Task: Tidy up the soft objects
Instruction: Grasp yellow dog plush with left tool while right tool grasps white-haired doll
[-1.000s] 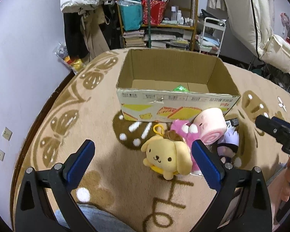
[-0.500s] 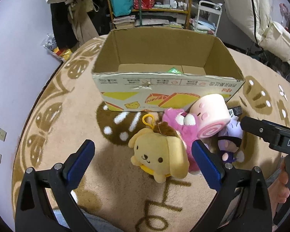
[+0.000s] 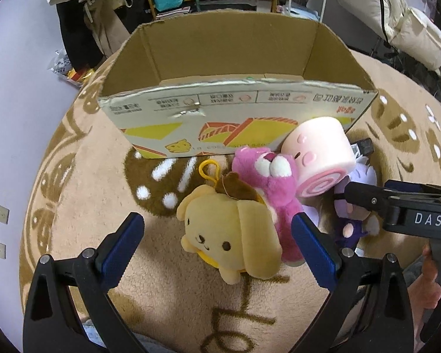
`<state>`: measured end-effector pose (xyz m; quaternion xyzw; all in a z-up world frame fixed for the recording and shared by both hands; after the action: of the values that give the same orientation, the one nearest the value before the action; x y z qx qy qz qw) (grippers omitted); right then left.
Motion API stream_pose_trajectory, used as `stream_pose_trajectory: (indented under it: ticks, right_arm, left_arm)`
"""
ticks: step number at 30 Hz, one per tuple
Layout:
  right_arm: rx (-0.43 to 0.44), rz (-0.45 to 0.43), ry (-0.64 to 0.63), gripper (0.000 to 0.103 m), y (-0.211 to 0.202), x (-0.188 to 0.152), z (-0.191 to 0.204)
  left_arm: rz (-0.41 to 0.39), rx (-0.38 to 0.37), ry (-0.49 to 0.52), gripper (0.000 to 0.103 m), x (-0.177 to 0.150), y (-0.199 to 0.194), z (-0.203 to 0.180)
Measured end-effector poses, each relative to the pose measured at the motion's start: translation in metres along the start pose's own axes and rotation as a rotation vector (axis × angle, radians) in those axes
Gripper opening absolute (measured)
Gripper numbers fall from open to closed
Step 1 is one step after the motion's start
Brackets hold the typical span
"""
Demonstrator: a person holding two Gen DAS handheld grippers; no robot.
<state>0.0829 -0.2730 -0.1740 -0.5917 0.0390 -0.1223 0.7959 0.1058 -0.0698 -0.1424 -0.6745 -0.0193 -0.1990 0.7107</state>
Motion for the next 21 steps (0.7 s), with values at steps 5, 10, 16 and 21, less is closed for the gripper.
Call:
stream_pose_trajectory:
  ticks: [5,10,16,21]
  right_arm:
    - [0.007,0.025,0.01,0.097,0.005,-0.001,-0.003]
    - [0.008,0.052,0.011,0.089,0.017,0.004,0.002]
    - [0.013,0.068,0.011,0.083,0.025,0.005,0.005]
    - [0.006,0.084,0.011,0.079,0.034,0.009,0.011]
  left_arm:
    - [0.037,0.026,0.001,0.099,0.001,0.012,0.0]
    - [0.056,0.046,-0.014,0.099,0.001,0.017,0.003]
    - [0.084,0.032,-0.027,0.099,0.0,0.024,0.006]
    - [0.106,-0.012,-0.075,0.099,-0.001,0.033,0.015]
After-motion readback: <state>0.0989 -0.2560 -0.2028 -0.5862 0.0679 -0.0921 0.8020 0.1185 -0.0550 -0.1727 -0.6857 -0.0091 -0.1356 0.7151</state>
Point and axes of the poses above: each gripper's, at about its wrist camera, not at the fingertips, and y roughly the way its jaws point, z to its left, x to its top, the point moved 5 cm from there along y, roughly the way its jaws point, and after that the axes turned 8 degrees about z, right-handed, at the moved point
